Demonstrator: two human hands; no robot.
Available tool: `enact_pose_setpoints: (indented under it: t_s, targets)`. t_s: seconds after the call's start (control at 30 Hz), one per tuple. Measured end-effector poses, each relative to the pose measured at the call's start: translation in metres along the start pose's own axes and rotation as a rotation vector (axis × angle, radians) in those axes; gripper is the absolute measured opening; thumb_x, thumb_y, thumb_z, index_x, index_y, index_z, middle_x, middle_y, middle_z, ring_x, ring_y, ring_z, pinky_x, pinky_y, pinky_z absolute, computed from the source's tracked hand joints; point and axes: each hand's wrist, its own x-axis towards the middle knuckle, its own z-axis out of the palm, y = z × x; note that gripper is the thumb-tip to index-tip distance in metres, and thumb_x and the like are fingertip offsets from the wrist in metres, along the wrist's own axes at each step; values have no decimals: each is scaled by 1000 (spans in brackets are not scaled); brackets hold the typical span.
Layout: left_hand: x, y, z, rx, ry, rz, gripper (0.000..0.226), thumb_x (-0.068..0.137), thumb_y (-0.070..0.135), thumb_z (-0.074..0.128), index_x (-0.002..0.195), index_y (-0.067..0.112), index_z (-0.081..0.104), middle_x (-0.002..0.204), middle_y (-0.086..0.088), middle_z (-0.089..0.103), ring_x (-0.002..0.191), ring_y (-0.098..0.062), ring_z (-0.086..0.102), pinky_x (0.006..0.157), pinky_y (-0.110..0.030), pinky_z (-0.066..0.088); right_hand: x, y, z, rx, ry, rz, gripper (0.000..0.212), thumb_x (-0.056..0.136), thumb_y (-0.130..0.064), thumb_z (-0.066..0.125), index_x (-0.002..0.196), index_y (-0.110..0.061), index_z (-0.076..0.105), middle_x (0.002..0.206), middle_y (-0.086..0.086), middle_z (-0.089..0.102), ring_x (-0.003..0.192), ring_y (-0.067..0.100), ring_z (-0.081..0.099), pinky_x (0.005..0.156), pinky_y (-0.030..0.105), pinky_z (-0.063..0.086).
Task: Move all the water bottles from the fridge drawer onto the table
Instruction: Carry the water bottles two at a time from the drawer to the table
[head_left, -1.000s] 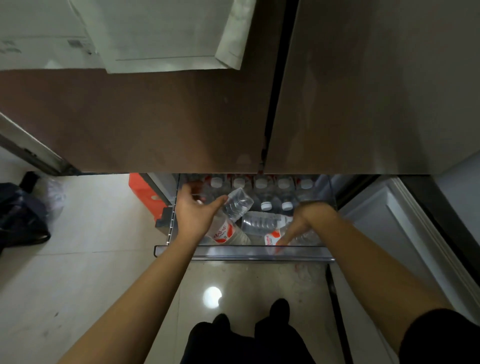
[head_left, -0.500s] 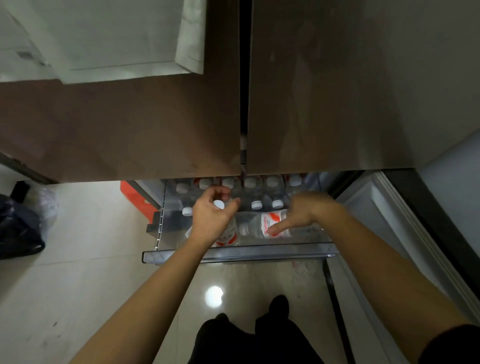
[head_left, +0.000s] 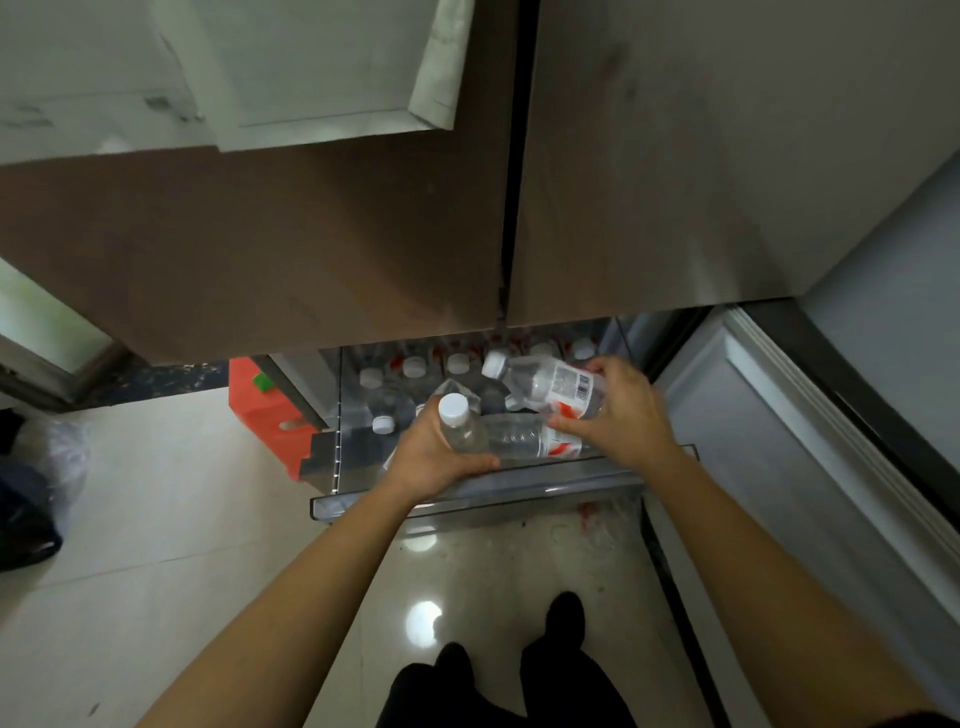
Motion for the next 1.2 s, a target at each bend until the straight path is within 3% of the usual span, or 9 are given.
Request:
enact_pose_setpoints:
  t_s: [0.13, 0.23, 0.53, 0.67, 0.73, 0.87, 1.0, 1.1, 1.2]
  targets:
    - [-7, -5, 4, 29, 140, -16, 73, 57, 37, 91, 118, 23, 54, 106, 4, 68, 99, -17, 64, 85, -36, 55, -23, -7, -1, 38, 153, -121, 85, 67, -51, 87, 138, -17, 56, 117, 12, 58, 109, 36, 57, 96, 49, 44]
    - [-16, 1, 6, 8, 237, 36, 66, 60, 33, 89, 116, 25, 56, 101, 7, 69, 94, -15, 65, 77, -28, 53, -37, -9, -5, 265, 134, -94, 76, 70, -39, 89, 135, -20, 55, 124, 6, 54, 112, 29, 56, 94, 48, 49]
    - [-78, 41, -1, -205, 654, 146, 55, 61, 27, 92, 102, 39, 56, 96, 20, 66, 92, 11, 61, 77, -9, 49, -42, -20, -2, 512, 119, -162, 78, 68, -43, 89, 132, -25, 48, 127, 0, 59, 113, 17, 56, 86, 28, 44]
    - [-124, 54, -9, -260, 844, 139, 63, 65, 26, 93, 117, 30, 58, 108, 15, 66, 103, -2, 64, 89, -27, 56, -39, -45, 6, 621, 10, -314, 84, 63, -63, 82, 133, -36, 44, 133, -5, 56, 118, 17, 56, 89, 34, 52]
    - [-153, 54, -16, -262, 980, 141, 65, 65, 24, 93, 118, 32, 56, 107, 24, 63, 102, 2, 62, 84, -18, 55, -42, -70, 8, 696, -25, -397, 85, 61, -73, 76, 132, -37, 45, 132, -6, 57, 117, 15, 56, 89, 31, 52]
    - [-220, 46, -39, -288, 1211, 81, 65, 66, 22, 91, 117, 36, 53, 104, 22, 62, 97, 2, 62, 78, -15, 53, -67, -139, 16, 802, -67, -590, 76, 66, -43, 90, 128, -40, 47, 125, -18, 56, 113, 5, 55, 87, 14, 44]
    - [-299, 20, -64, -301, 1374, 32, 67, 73, 17, 87, 121, 32, 44, 101, 21, 62, 93, 7, 61, 79, -17, 51, -118, -208, 29, 886, -192, -723, 87, 71, -34, 89, 141, -40, 39, 140, -8, 54, 128, 16, 53, 100, 37, 49]
    - [-367, -7, -76, -276, 1492, -8, 72, 80, 22, 82, 123, 35, 26, 111, 20, 49, 98, 15, 54, 75, -7, 47, -171, -251, 42, 915, -357, -803, 102, 73, -42, 86, 152, -49, 22, 144, -28, 41, 133, 21, 47, 96, 54, 52]
    - [-439, -40, -87, -275, 1610, -53, 73, 81, 23, 81, 126, 38, 24, 112, 28, 44, 102, 21, 49, 73, 1, 44, -231, -292, 62, 881, -422, -915, 101, 74, -48, 83, 151, -53, 17, 143, -27, 43, 131, 15, 48, 100, 53, 49]
